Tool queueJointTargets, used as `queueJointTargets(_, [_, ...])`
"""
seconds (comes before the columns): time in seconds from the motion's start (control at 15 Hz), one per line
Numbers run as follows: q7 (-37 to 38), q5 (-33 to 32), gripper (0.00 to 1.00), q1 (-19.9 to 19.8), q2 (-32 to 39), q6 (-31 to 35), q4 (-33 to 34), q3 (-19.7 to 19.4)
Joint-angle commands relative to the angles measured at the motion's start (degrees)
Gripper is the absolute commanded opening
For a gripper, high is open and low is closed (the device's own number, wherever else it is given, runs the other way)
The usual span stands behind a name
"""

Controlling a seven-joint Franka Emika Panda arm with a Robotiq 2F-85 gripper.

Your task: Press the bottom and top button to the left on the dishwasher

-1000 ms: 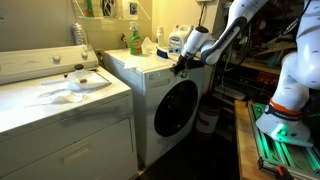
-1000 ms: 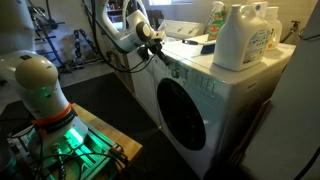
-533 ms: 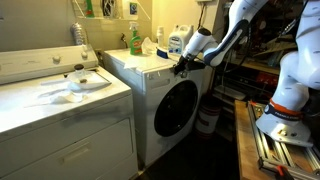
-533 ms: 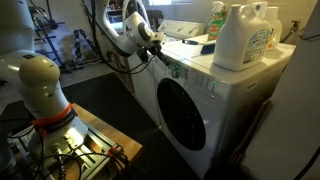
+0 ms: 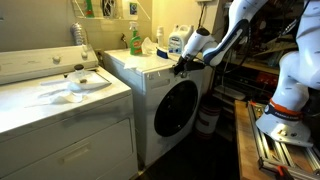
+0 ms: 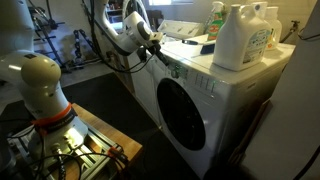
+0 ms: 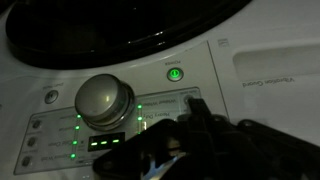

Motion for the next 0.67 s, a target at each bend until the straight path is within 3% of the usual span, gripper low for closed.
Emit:
queueJointTargets(0.0, [-4.74, 6.52, 0.00, -0.27, -1.54, -7.55, 0.46, 3.42])
queueJointTargets(0.33, [-12.48, 16.90, 0.00, -0.32, -6.00, -18.72, -0.39, 7.71])
queueJointTargets(0.4, [-13.99, 18.53, 0.00, -3.74, -7.17, -20.97, -0.31, 11.62])
queueJointTargets(0.6, [-21.30, 25.79, 0.00, -6.06, -10.79, -27.54, -0.51, 15.10])
